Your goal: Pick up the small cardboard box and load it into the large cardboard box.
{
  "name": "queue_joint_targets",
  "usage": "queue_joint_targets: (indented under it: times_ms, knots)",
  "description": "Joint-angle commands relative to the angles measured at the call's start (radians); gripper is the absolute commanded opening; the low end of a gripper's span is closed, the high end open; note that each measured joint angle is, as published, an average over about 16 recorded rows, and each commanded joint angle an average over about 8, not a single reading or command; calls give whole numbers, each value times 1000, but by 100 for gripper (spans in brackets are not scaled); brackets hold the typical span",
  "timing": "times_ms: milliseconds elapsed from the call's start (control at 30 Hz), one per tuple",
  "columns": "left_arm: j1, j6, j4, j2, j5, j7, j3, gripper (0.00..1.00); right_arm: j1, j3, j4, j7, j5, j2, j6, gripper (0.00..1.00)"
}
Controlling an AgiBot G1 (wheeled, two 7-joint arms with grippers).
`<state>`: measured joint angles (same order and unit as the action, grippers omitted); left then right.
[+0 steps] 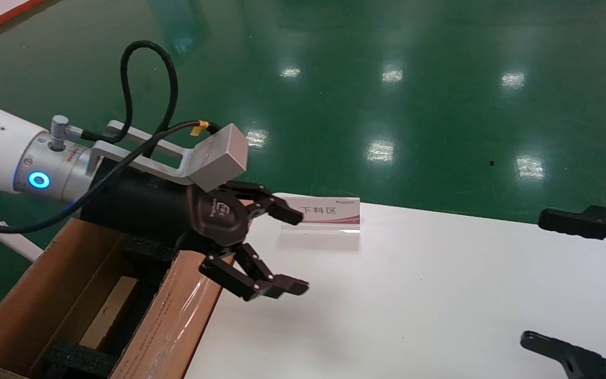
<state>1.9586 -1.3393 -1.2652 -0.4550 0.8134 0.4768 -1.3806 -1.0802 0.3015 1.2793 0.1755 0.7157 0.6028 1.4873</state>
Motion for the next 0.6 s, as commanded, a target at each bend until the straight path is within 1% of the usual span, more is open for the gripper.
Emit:
queue_joint_targets:
  times_ms: [33, 600]
  knots:
    - [-54, -10, -1, -10, -5, -18, 68, 100, 0, 0, 0, 0, 0, 0, 0, 100]
    - [-513, -91, -11, -91, -48, -168, 639, 100, 2, -7, 1, 4, 5, 3, 3, 100]
